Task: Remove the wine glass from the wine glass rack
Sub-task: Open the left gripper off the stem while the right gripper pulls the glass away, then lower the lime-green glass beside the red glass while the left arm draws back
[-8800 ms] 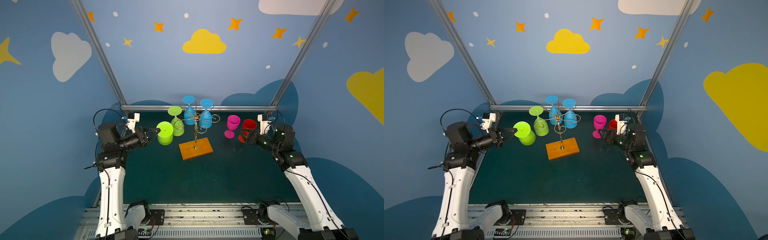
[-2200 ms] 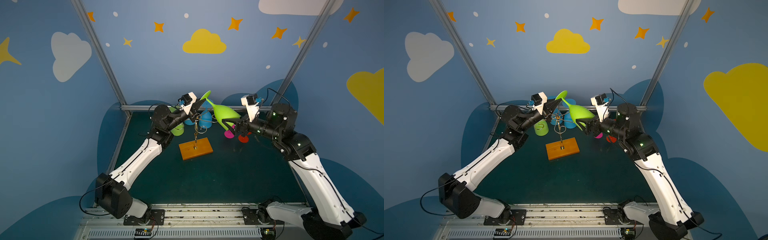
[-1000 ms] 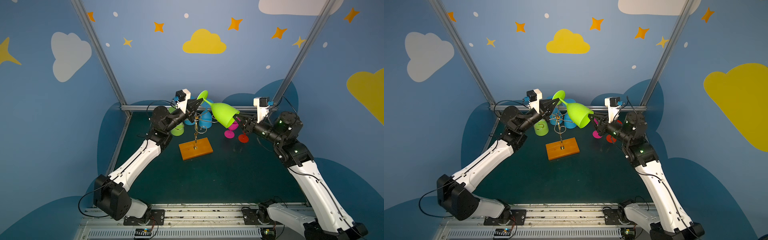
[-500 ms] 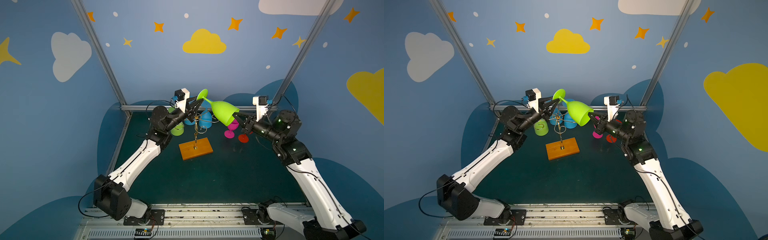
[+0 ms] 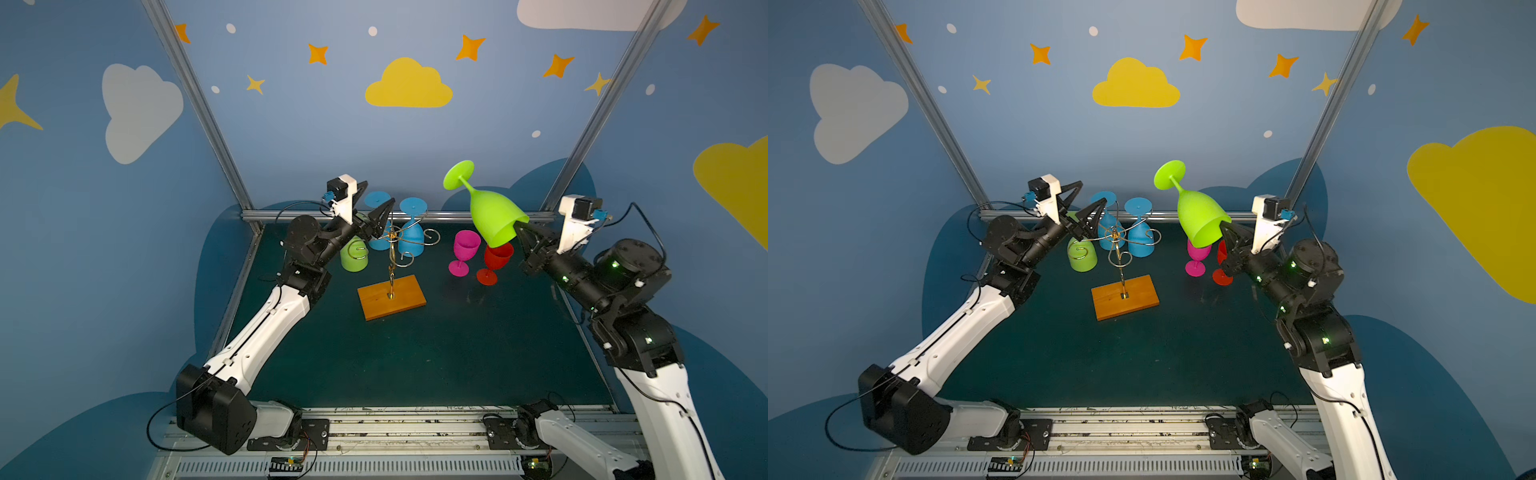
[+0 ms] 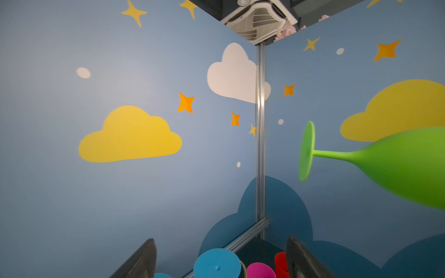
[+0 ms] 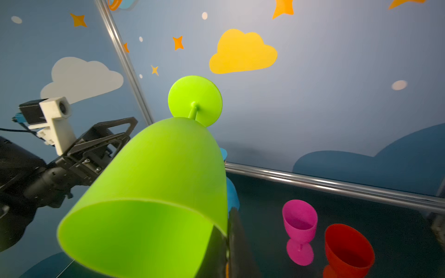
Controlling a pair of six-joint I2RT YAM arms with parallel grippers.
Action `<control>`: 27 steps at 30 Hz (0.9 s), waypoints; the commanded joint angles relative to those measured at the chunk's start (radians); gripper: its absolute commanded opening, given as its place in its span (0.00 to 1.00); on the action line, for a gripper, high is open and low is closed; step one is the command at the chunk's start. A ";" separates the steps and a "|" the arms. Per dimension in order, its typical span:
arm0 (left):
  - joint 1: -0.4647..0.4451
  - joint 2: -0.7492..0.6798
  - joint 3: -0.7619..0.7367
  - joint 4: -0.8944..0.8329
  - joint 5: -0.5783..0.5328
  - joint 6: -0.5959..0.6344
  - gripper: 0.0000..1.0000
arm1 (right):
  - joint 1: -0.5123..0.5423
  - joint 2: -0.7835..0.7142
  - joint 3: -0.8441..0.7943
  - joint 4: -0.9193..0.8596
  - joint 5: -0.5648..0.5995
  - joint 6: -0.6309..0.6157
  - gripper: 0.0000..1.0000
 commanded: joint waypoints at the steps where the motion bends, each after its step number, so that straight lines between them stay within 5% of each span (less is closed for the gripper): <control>1: 0.068 -0.068 -0.050 0.004 -0.090 -0.046 0.88 | -0.004 -0.011 0.053 -0.261 0.128 -0.087 0.00; 7: 0.214 -0.183 -0.157 -0.059 -0.145 -0.074 0.92 | -0.006 -0.024 0.103 -0.603 0.211 -0.122 0.00; 14: 0.348 -0.284 -0.387 0.004 -0.186 -0.101 0.93 | -0.006 -0.012 0.029 -0.738 0.244 -0.090 0.00; 27: 0.410 -0.275 -0.509 0.020 -0.117 -0.133 0.93 | -0.107 0.162 -0.051 -0.858 0.363 -0.085 0.00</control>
